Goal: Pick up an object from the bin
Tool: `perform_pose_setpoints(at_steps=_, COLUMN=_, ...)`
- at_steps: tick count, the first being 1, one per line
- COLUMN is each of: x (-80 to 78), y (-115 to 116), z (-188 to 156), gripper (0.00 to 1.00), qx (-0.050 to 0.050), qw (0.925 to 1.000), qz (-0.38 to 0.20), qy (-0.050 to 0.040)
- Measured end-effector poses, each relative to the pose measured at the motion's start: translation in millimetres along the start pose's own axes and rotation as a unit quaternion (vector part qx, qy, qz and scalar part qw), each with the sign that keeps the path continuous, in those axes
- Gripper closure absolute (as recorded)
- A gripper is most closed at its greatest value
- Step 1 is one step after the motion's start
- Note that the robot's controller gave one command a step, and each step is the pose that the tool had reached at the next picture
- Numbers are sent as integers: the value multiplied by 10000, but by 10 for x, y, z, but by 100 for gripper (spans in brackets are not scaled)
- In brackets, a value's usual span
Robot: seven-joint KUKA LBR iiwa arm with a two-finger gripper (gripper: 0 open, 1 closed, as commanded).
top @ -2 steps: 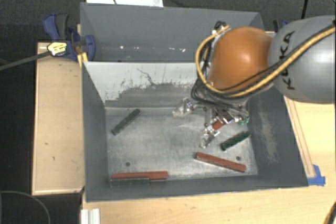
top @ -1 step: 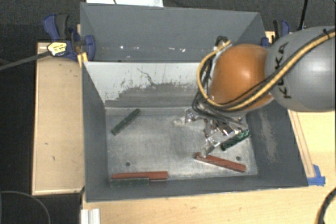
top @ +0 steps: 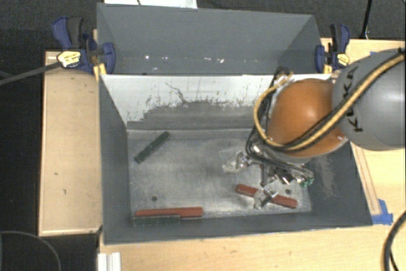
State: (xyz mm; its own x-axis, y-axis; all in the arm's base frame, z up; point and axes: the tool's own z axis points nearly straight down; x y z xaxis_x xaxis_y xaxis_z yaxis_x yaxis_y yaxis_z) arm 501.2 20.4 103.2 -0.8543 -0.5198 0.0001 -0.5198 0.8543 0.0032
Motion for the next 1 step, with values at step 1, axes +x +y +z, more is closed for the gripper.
perform_pose_setpoints(at_steps=1, x=156, y=-216, z=292, gripper=100, qx=38, qw=9966, qz=-825, qy=-56)
